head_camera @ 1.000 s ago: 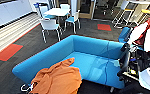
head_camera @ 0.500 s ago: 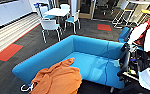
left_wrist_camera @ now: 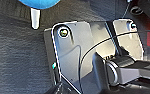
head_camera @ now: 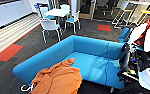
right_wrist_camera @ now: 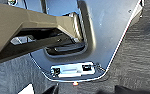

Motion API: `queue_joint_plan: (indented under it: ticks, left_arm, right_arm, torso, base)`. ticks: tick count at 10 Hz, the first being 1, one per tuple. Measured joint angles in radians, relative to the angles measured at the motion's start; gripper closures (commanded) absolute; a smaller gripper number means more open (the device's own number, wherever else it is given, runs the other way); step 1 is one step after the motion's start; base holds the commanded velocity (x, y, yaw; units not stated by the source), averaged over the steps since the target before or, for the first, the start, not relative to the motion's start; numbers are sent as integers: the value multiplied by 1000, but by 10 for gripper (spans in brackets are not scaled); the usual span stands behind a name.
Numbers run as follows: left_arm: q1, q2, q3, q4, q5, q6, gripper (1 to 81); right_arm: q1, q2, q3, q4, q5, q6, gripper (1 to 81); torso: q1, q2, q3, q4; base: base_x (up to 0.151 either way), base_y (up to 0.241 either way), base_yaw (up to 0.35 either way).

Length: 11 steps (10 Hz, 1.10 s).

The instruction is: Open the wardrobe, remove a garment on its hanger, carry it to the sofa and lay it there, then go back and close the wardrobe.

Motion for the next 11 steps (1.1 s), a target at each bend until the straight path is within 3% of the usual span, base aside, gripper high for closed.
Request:
queue_joint_plan:
  ticks: [2, 3, 5, 8, 11]
  left_arm:
    - [56, 111, -84, 36, 27, 16, 10]
    - [90, 151, -104, 49, 109, 18, 10]
    - [131, 203, -116, 61, 227, 24, 10]
    - [155, 248, -116, 69, 263, 26, 10]
    - [157, 290, -119, 70, 401, 26, 10]
  right_arm:
    - [0, 0, 0, 0, -1, 0, 10]
    - [0, 0, 0, 0, -3, 0, 10]
    - [-1, 0, -1, 0, -3, -1, 10]
    - [-26, 0, -2, 0, -2, 0, 10]
    - [-30, 0, -2, 0, -4, 0, 10]
  torso:
    - [0, 0, 1, 0]
    - [0, 0, 10, 0]
    - [0, -1, 63, 0]
    - [-2, -2, 155, 0]
    - [-2, -3, 167, 0]
  base:
    - [0, 0, 0]
    - [0, 0, 0]
    - [0, 0, 0]
    - [0, 0, 0]
    - [0, 0, 0]
